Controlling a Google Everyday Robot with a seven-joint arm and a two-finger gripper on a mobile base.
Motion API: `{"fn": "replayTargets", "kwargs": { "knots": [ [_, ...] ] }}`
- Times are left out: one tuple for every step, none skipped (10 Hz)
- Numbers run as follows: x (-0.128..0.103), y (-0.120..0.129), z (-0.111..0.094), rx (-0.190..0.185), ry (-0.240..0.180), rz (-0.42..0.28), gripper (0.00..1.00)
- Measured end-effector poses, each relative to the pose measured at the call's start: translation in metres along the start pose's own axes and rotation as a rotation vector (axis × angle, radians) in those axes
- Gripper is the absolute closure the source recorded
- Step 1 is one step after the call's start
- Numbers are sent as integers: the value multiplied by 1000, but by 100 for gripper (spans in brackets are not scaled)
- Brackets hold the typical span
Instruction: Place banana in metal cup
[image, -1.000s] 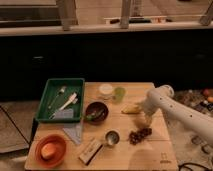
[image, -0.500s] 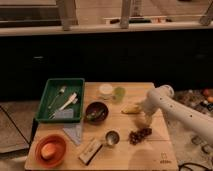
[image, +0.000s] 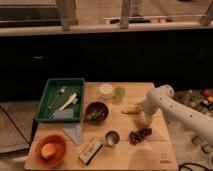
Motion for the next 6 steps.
{"fn": "replayTargets", "kwargs": {
  "knots": [
    [0,0,-1,2,-1,2,31],
    [1,0,-1,4,-2,4,25],
    [1,0,-1,5,-1,3,21],
    [1,0,-1,6,0,1,20],
    [-1,-2,-3,5,3,-5,20],
    [-5,-6,-5,1,10,-14,20]
  ]
}}
